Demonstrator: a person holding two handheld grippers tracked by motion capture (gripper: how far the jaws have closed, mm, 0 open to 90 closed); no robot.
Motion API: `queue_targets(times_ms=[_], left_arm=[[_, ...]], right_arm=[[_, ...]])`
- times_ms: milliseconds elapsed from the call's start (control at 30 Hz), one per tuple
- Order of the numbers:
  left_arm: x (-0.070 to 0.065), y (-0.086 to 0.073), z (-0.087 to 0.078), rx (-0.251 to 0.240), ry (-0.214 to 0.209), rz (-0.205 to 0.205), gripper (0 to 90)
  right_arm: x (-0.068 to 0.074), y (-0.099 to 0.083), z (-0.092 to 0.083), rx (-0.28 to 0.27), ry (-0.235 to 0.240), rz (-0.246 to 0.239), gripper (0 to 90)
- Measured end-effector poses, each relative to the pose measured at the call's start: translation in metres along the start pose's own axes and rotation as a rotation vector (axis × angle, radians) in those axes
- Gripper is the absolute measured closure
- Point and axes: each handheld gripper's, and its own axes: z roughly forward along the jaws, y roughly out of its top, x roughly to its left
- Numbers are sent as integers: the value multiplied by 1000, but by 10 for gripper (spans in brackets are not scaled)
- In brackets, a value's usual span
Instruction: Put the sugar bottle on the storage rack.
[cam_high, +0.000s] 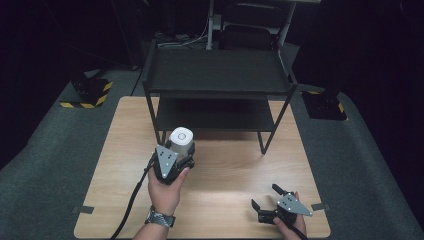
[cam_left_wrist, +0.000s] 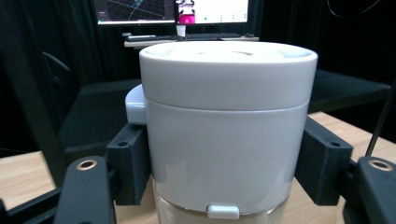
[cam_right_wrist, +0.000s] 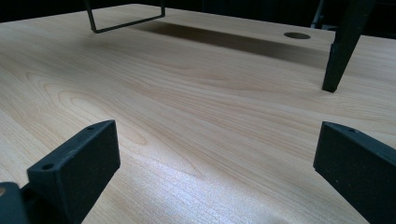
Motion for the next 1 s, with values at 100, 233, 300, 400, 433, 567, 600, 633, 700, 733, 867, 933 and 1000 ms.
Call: queue_targets(times_ms=[100, 233, 300, 400, 433, 567, 600, 633, 700, 733, 867, 933, 1000], left_arm=[[-2, 7, 4, -11, -5, -6, 310], [-5, 17, 11, -26, -11, -12, 310], [-8, 21, 15, -36, -10, -10, 310], [-9, 27, 20, -44, -8, -8, 310], [-9, 29, 22, -46, -8, -8, 310], [-10, 34, 31, -52, -1, -6, 310], [-10, 34, 35, -56, 3, -10, 310], [-10, 35, 38, -58, 6, -11, 310], [-10, 36, 43, -64, 13, -14, 310], [-9, 37, 46, -65, 16, -9, 310], [-8, 40, 58, -66, 31, -10, 310], [-7, 42, 65, -70, 42, -13, 310], [-7, 42, 70, -71, 54, -11, 310]], right_arm=[[0, 0, 0, 0, 2, 0, 0], [-1, 0, 0, -1, 4, 1, 0], [-1, 0, 0, -2, 5, 1, 0], [-1, -1, 0, -4, 6, 3, 0], [-1, -1, 0, -4, 7, 3, 0], [-2, -1, 0, -6, 9, 6, 0], [-2, -1, -1, -6, 9, 7, 0], [-2, -1, -1, -6, 10, 8, 0], [-2, -1, -1, -6, 10, 10, 0], [-2, -1, -1, -7, 10, 11, 0], [-2, -2, -1, -10, 12, 12, 0], [-3, -2, -1, -12, 13, 14, 0], [-4, -2, -1, -15, 15, 14, 0]])
